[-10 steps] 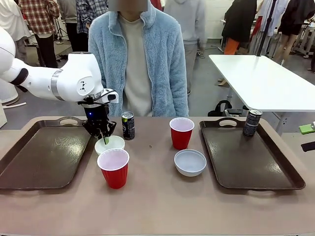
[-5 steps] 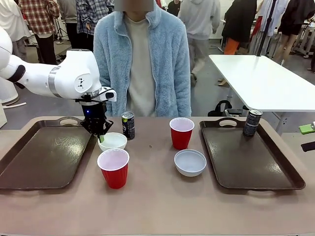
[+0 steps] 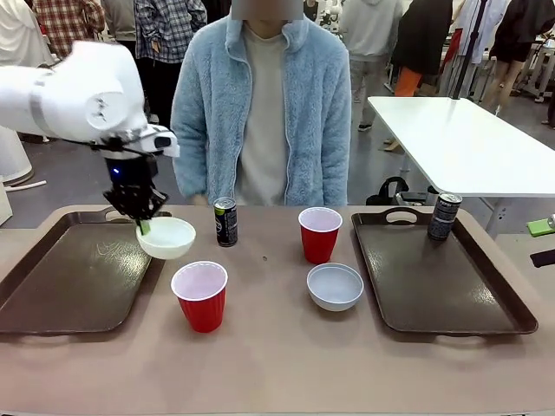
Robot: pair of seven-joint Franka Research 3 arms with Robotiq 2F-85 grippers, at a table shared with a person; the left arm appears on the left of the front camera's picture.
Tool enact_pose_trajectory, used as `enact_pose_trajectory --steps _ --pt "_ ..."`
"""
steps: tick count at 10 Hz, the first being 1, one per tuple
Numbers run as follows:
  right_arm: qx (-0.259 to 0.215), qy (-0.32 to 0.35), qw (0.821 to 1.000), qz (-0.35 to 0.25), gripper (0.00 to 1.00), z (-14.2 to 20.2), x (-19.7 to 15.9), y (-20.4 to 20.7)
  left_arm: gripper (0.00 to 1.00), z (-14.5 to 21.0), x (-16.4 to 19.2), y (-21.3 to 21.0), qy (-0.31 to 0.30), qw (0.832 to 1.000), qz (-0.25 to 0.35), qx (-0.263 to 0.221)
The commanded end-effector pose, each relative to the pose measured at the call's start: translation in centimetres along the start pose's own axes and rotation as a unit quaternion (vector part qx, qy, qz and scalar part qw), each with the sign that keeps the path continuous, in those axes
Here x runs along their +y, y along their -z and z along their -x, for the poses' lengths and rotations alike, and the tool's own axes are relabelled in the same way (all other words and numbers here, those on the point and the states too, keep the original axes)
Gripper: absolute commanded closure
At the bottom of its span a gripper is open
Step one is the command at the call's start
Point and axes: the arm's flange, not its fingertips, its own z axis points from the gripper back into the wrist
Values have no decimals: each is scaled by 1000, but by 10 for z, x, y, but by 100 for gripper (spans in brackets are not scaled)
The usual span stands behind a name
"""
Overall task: Prepare tableware on both trays.
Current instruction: Pick up a Picnic Bowl from the table and place it on a Handle tray.
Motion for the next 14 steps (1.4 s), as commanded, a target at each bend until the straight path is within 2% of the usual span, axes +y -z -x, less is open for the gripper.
enact_pose_trajectory --steps 1,3,5,7,9,14 --pt "-4 -3 1000 -8 0 0 0 0 100 26 25 -15 -2 1000 22 -16" --pt "-4 -3 1000 -8 0 0 0 0 100 53 54 -15 -4 998 54 -10" --pt "-4 -3 1000 -8 0 0 0 0 100 85 98 -11 -26 997 65 -29" --pt "-4 -3 1000 -8 0 0 0 0 100 101 133 -6 -56 995 70 -38" --pt "-4 -3 1000 -8 0 0 0 0 100 103 160 0 -75 993 70 -49" --pt "-4 -3 1000 -8 0 0 0 0 100 101 171 40 -78 994 75 -10"
